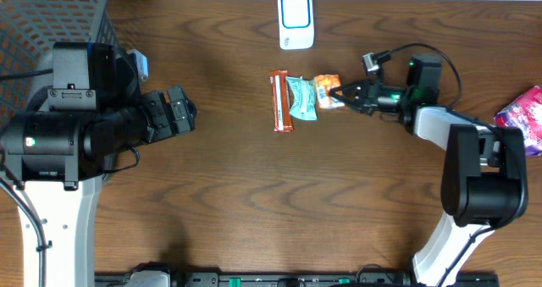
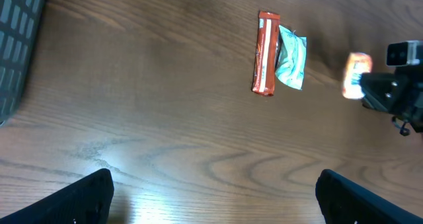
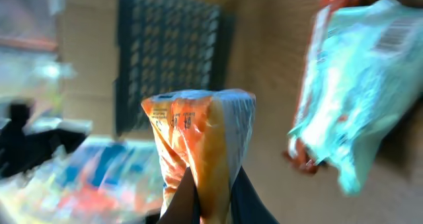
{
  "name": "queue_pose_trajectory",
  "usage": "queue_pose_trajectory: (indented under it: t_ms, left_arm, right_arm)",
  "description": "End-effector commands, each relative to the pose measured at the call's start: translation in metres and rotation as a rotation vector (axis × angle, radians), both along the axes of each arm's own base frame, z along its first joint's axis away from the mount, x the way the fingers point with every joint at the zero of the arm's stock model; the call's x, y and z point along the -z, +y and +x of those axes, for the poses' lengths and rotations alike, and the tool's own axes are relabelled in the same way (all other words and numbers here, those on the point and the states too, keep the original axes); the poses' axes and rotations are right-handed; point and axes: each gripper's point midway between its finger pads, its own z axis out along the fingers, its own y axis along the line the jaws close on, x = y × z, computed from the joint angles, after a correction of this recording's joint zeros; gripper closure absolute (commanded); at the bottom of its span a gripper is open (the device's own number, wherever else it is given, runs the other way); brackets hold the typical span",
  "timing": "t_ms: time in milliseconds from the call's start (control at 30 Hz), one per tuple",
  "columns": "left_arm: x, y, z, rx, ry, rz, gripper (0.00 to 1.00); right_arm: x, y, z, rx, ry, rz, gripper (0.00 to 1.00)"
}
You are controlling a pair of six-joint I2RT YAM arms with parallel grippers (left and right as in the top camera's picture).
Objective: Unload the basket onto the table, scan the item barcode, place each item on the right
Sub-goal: 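Reach the right gripper left and grasp the orange packet, then hold the orange packet up under the scanner with the right gripper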
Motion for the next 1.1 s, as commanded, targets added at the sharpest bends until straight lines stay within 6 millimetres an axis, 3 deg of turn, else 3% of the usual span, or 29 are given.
queue_pose_trajectory:
  t_ms: [0,200,333,367,433,533,633,767,1067]
  left_arm:
    - [-0.005,-0.001,0.001,0.013,-0.018,0.001,0.02]
    - [-0.005,-0.001,0.001,0.013,-0.018,0.001,0.02]
    - [-0.005,-0.001,0.001,0.013,-0.018,0.001,0.02]
    - [-0.005,-0.001,0.001,0.013,-0.018,0.001,0.02]
    - [-0.005,-0.001,0.001,0.013,-0.018,0.001,0.02]
    - [-0.005,-0.001,0.001,0.013,-0.018,0.001,0.02]
    - [-0.005,-0.001,0.001,0.013,-0.018,0.001,0.02]
    - [-0.005,-0.001,0.001,0.013,-0.018,0.001,0.02]
    - [-0.005,-0.001,0.001,0.013,-0.018,0.001,0.02]
  right_arm:
    - [0.021,-0.003,0.032,0.199,0.081,-0.131,0.98]
    - [0.006,-0.018,0.091,0.498,0.059,-0.368,0.99]
    - [-0.004,-0.045,0.114,0.670,0.022,-0.774,0.98]
    - [-0.022,-0.053,0.120,0.730,-0.054,-0.962,0.98]
    - [-0.051,-0.055,0.127,0.793,-0.159,-1.120,0.99]
    - [-0.092,-0.044,0.136,0.861,-0.308,-1.219,0.99]
    - [-0.116,-0.023,0.145,0.877,-0.434,-1.231,0.99]
    - [-0.118,-0.010,0.158,0.899,-0.475,-1.223,0.99]
    - [-0.094,0.021,0.201,0.796,-0.450,-1.219,0.99]
